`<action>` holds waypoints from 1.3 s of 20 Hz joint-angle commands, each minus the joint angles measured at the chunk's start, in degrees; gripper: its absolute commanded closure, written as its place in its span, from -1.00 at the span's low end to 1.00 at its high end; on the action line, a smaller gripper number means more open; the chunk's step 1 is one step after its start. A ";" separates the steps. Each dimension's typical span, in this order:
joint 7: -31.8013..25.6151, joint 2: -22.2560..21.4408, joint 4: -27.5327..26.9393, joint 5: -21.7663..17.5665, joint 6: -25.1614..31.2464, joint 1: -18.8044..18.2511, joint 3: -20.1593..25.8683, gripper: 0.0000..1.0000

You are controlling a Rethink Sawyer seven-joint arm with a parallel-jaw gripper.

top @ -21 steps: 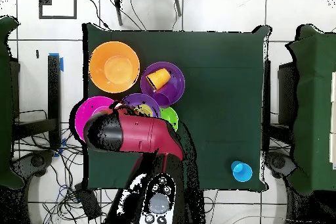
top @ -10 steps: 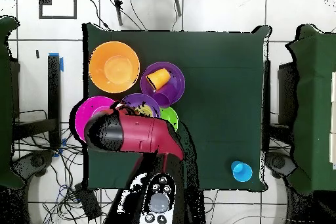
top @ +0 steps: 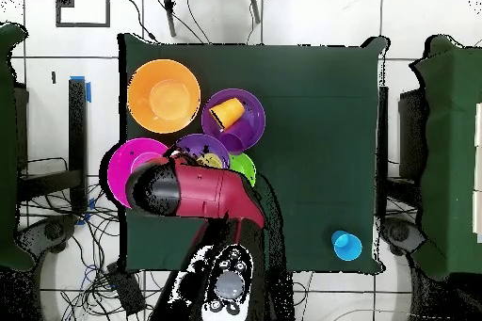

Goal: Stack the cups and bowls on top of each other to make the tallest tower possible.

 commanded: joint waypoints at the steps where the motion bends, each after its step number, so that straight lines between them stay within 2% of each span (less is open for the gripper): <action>1: 2.93 4.35 -0.10 -5.10 -3.13 0.21 1.38 1.00; 10: 3.62 6.50 -1.94 -5.83 -3.38 0.87 -0.36 1.00; 17: 4.89 9.50 -5.76 -6.17 0.05 3.73 -3.96 1.00; 21: 6.74 10.97 -8.38 -4.16 2.52 5.58 -4.92 1.00; 26: 9.29 11.55 -10.72 0.44 4.10 6.08 -2.81 1.00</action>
